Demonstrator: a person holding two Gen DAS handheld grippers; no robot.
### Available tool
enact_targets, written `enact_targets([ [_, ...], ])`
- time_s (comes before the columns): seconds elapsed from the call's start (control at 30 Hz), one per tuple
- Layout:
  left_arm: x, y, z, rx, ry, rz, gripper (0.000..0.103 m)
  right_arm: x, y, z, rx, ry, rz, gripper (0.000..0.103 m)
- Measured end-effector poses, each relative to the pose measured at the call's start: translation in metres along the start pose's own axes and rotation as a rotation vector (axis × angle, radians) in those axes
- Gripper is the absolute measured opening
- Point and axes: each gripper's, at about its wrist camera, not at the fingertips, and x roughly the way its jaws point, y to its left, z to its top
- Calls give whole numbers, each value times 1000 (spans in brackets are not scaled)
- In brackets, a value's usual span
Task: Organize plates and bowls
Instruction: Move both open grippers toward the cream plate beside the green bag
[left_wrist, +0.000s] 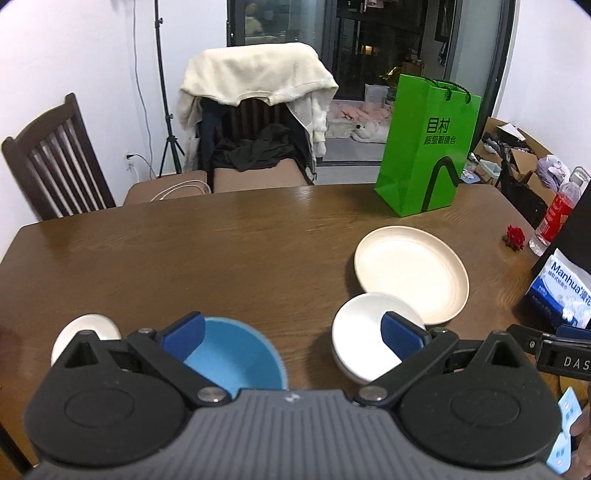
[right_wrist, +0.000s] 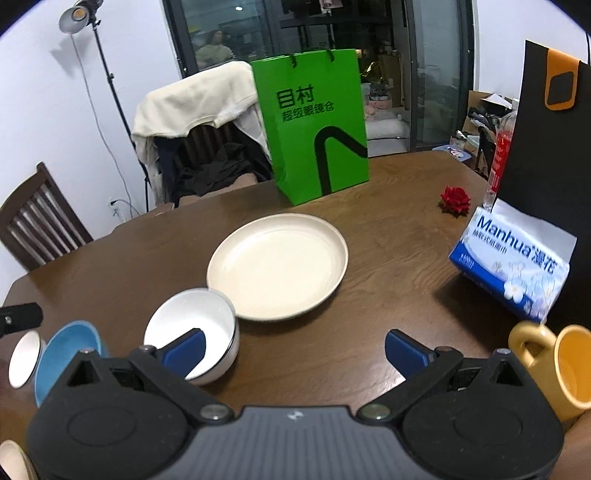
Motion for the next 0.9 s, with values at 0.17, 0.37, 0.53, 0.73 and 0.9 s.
enact_targets([
  [0.17,20,-18,15,-2,15,-16,103,16,-12,19,14,11,-13,103],
  [0.37,40,-37,28,19,28,-36,103,36,-25,34,33,43,-16,103],
  [0.53,53,-52,39,50,29,-40,103,50,-30,42,40,61,-27,103],
  [0.73,74,-62,51,49,49,-51,103,65,-40,55,60,73,-47,103],
  [0.9,93,-69,61,42,61,-44,103,80,-49,66,78,89,-63,103],
])
